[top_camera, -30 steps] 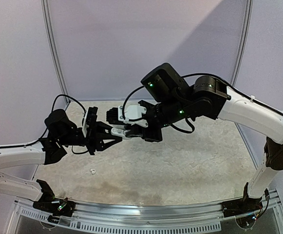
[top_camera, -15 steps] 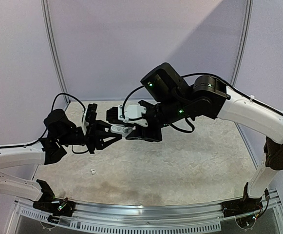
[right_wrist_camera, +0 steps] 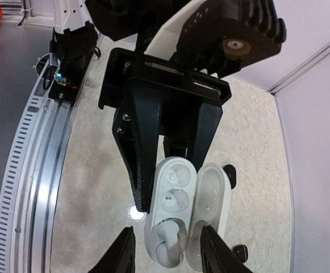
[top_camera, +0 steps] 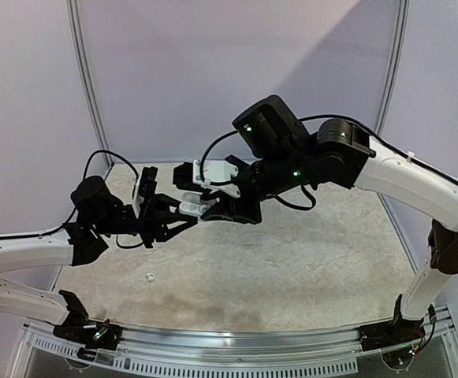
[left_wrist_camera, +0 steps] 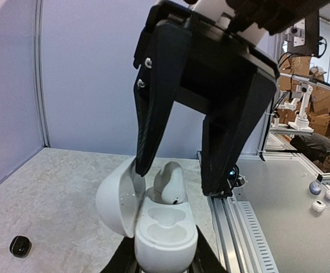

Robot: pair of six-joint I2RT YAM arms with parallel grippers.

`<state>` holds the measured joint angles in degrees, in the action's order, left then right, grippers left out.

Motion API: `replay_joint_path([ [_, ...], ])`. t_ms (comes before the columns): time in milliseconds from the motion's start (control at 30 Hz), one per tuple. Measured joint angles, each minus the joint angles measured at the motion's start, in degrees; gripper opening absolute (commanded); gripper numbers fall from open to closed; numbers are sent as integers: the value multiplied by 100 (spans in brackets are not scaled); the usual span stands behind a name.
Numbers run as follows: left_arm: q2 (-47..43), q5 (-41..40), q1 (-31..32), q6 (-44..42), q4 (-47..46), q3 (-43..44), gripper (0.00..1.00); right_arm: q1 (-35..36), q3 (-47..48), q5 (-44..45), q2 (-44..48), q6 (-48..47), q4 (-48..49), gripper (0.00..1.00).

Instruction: Insert the wireless bluetooth earbuds into the charging case

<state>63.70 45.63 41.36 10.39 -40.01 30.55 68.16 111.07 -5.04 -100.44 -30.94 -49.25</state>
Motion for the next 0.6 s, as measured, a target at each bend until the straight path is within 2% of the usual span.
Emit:
replay_joint_path([
  [133,0,4,0,-2,4,0,0,-4,0,-20,57,28,57,41],
  [200,4,57,0,-11,13,0,0,-22,0,-2,85,31,116,35],
  [267,4,149,4,-28,0,0,0,-79,0,-2,96,52,149,26],
  [333,4,177,4,-35,2,0,0,-127,0,7,96,59,173,22],
  [600,7,179,4,-66,7,0,0,-155,-37,-26,101,133,184,25],
])
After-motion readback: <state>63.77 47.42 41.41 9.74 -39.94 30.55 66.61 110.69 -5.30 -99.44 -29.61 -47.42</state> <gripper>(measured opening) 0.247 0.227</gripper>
